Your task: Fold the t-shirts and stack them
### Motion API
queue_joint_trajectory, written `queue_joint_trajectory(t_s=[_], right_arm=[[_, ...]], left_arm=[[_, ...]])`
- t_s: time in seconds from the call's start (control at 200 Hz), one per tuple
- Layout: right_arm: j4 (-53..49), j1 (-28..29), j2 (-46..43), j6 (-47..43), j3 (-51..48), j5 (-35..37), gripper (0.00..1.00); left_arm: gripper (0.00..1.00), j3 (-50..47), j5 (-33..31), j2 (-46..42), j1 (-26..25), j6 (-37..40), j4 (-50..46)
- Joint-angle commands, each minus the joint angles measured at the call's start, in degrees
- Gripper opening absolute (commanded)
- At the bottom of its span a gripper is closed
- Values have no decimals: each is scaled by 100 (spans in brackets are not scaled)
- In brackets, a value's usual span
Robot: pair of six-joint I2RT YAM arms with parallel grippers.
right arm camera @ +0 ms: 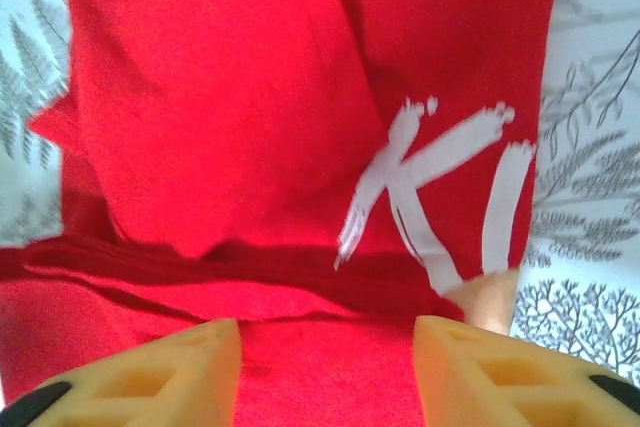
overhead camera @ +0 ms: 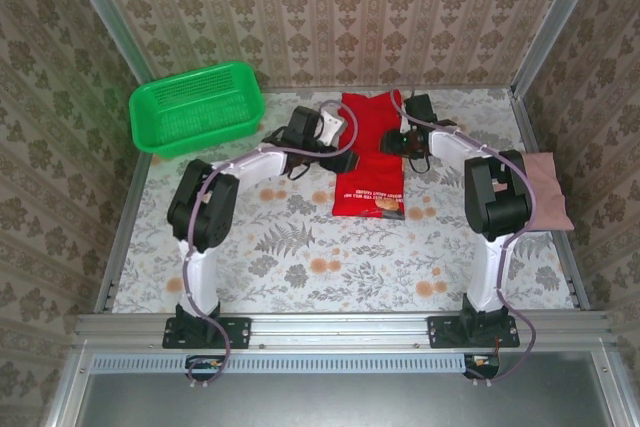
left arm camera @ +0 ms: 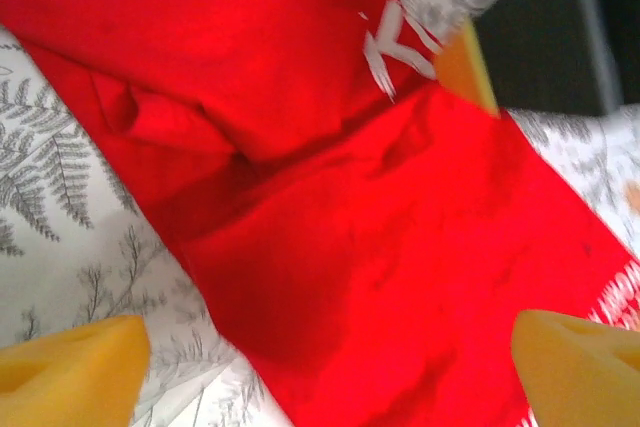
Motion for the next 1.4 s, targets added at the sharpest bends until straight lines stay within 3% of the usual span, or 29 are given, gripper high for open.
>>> queue_joint_trajectory(t_s=[0.0,0.055,0.215,0.345,0.665,0.905,1.18,1.31,1.395], right_arm=[[-225,30,114,306,-9,-102,40],[-238,26,229,330,44,-152,35],[-323,27,445,313,64,-174,24],[-328,41,309,200,-206,-158,20],[-353,42,-687,71,-1525,-229,21],[-610,53,-1558,-249,-2182,-306,23],[-718,139,-2102,-724,-1752,193,61],[-787,372,-1458,-355,-1076,536,82],[-935,465,-841,-92,-424,778,87]], left_arm=[[75,805,-110,569,-8,-392,-950],[64,1198,-131,858,9,-491,-1291],[50,1649,-265,1317,46,-562,-1853],[40,1463,-323,1319,45,-455,-2126],[42,-687,-128,262,-279,-466,-1708],[47,-1640,-560,-851,-604,-689,-1505],[63,-1623,-753,-1297,-544,-424,-1372],[71,-1831,-877,-1658,-491,-250,-978],[79,-2015,-1012,-1947,-478,-163,-817]])
